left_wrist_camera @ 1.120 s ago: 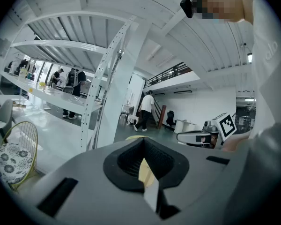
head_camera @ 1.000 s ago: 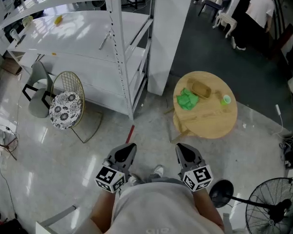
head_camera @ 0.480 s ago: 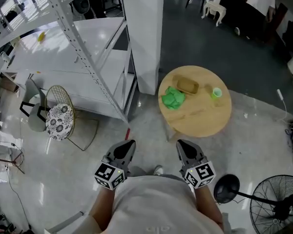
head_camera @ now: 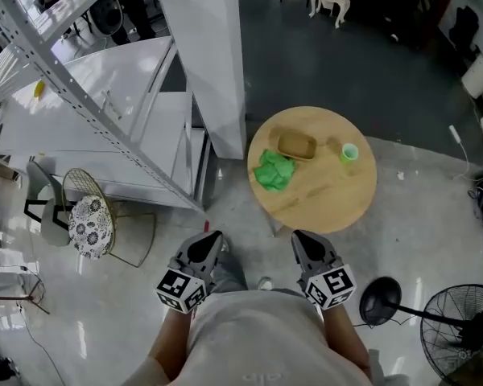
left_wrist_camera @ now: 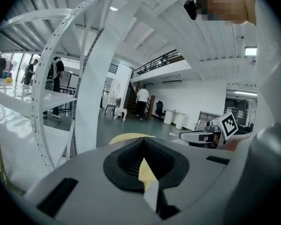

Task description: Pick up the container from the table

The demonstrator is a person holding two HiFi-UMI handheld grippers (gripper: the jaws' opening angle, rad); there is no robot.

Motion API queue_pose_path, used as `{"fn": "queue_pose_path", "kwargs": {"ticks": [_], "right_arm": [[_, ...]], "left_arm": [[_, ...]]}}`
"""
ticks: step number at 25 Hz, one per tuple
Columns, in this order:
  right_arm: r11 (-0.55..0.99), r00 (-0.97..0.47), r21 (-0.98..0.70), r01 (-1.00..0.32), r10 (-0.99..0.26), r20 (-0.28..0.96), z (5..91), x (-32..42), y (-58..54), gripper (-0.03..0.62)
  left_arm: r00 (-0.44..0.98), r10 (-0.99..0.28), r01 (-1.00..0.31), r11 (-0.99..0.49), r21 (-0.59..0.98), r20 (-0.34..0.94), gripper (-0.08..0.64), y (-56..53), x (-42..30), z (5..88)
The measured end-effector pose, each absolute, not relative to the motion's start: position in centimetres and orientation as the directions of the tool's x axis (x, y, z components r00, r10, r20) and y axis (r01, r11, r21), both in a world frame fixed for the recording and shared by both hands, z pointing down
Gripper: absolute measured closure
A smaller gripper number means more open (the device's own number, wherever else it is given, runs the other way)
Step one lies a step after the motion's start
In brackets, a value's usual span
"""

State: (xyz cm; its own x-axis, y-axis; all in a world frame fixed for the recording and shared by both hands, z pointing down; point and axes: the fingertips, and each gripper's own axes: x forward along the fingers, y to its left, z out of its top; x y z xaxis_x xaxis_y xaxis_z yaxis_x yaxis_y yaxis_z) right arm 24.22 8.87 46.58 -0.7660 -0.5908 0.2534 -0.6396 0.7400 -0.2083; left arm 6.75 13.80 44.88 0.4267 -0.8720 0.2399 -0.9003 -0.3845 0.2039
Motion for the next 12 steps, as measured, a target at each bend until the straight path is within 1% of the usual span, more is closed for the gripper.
{"fn": "queue_pose_path", "kwargs": {"ticks": [4,12], "right_arm": [[0.719,-0.741,-0.195,-0.668,-0.614,0.272,46.2,20.9,5.2,0.566],[0.629,-0.651,-0.182,-0.756,-0.698,0.298,45.9,14.7,-0.7,0.566]], "left_arm": [[0.460,-0.852,-0.887,-0.425,0.182,0.249,0.545,9.8,3.5,45.0],[0.583,-0.773,-0.812,-0.548,0.199,0.250,0.545,2.0,-2.2,45.4]]}}
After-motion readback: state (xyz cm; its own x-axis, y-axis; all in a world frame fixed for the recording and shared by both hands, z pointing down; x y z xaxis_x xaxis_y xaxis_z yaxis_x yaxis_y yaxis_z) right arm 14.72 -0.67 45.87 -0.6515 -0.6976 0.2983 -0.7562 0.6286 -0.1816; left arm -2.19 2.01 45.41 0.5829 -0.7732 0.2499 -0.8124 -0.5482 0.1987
